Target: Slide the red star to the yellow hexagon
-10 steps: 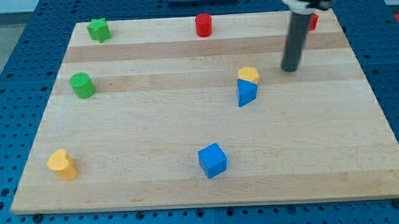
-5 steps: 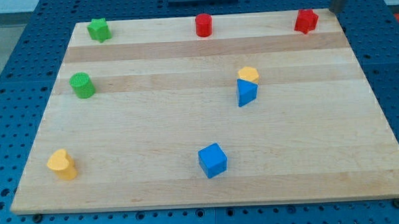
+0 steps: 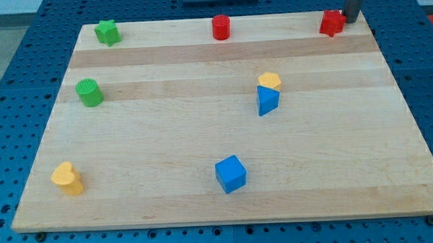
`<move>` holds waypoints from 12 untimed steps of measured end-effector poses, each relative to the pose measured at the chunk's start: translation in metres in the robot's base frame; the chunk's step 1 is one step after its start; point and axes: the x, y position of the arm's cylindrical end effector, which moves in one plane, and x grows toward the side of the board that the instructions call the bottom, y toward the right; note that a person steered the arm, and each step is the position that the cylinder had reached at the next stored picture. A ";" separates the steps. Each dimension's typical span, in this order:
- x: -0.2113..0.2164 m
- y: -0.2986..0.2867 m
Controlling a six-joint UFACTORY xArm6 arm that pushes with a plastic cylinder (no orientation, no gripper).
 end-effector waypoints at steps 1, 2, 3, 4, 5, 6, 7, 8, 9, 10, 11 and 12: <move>0.010 -0.019; 0.019 -0.042; 0.020 -0.062; 0.020 -0.081; 0.020 -0.105; 0.020 -0.134; 0.020 -0.159; 0.019 -0.179; 0.032 -0.195; 0.061 -0.212; 0.087 -0.220; 0.106 -0.221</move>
